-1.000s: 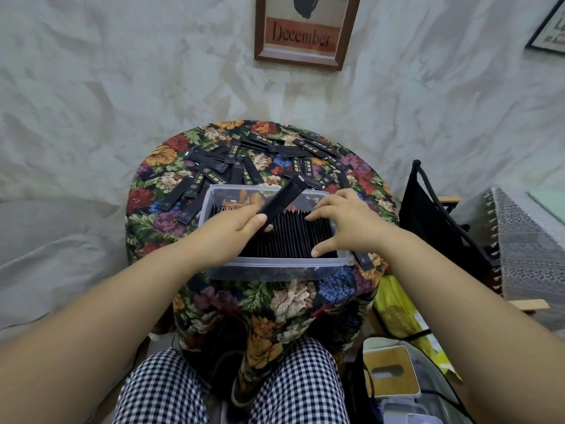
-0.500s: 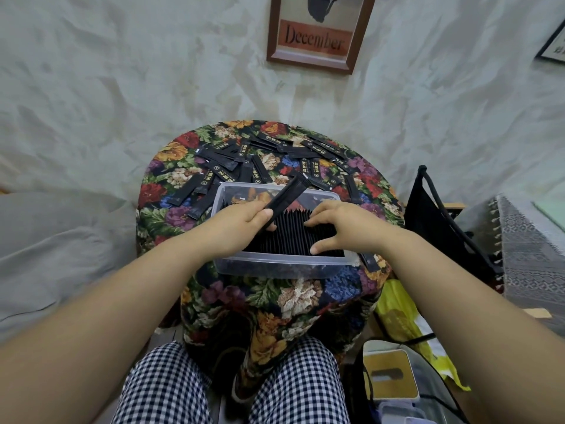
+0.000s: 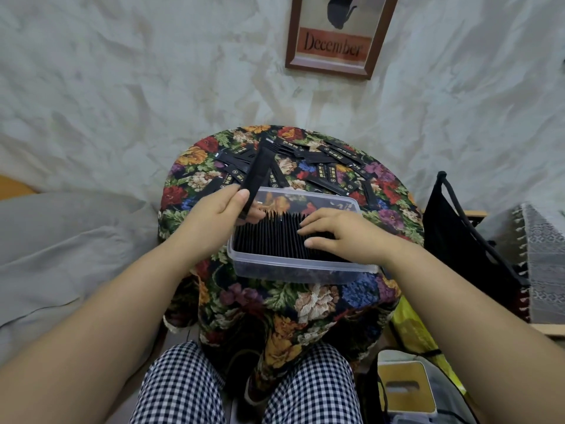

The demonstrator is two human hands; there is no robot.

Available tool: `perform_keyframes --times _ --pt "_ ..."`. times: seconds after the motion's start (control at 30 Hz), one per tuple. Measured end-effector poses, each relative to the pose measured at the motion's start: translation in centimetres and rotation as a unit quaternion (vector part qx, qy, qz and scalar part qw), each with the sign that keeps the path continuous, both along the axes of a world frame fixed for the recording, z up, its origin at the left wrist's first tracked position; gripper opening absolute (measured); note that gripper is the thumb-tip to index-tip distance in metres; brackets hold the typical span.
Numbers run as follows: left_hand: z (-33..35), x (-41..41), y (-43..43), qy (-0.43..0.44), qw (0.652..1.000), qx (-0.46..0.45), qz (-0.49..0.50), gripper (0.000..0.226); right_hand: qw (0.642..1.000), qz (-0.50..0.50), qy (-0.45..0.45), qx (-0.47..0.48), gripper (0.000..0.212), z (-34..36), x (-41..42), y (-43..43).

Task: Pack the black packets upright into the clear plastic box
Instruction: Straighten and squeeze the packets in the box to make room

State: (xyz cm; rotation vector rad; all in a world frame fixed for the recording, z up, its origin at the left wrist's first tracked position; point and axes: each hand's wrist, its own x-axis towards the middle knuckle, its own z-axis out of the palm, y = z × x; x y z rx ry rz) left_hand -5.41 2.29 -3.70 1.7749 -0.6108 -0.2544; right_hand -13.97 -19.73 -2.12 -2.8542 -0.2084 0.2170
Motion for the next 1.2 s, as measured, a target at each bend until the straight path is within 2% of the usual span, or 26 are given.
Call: perform_keyframes --times 0.17,0.4,0.7,0.73,0.8,0.9,0.97,1.03,1.1,1.2 --pt "-0.5 -0.8 1.1 0.028 0.996 -0.058 0.056 0.03 0.999 0.018 0.022 0.013 0.03 -0.8 1.1 1.0" --pt "-0.9 -1.3 1.8 0.048 0.993 -0.083 0.07 0.03 1.0 -0.01 0.016 0.011 0.05 -1.2 2.6 1.9" --pt "-1.0 -1.5 2.8 0.083 0.99 -0.092 0.07 0.029 1.0 0.011 0.016 -0.018 0.044 0.1 3.1 3.8" --pt "-0.9 -1.6 2.8 0.09 0.989 -0.092 0.071 0.028 1.0 0.002 0.003 0.003 0.041 0.5 2.9 4.2" --pt "-0.8 -1.6 2.9 0.101 0.988 -0.093 0.065 0.026 0.992 -0.037 -0.022 0.117 0.031 1.3 2.7 5.3" --pt "-0.7 -1.8 2.8 0.069 0.995 -0.044 0.049 0.023 0.927 -0.113 0.006 0.358 0.015 1.8 2.5 7.3" --pt "-0.6 -1.9 2.6 0.013 0.999 0.019 0.038 0.03 0.89 -0.144 0.01 0.434 0.017 1.6 2.8 8.2" --pt "-0.6 -1.9 2.4 -0.015 0.997 0.05 0.049 0.035 0.857 -0.177 0.012 0.484 0.016 1.6 3.1 8.3" --pt "-0.8 -1.8 2.5 -0.015 0.995 0.058 0.077 0.03 0.838 -0.22 0.003 0.499 0.018 1.9 3.5 7.6" --pt "-1.5 -1.3 2.9 0.024 0.992 0.069 0.107 0.022 0.868 -0.263 0.004 0.422 0.018 2.2 4.0 6.1"
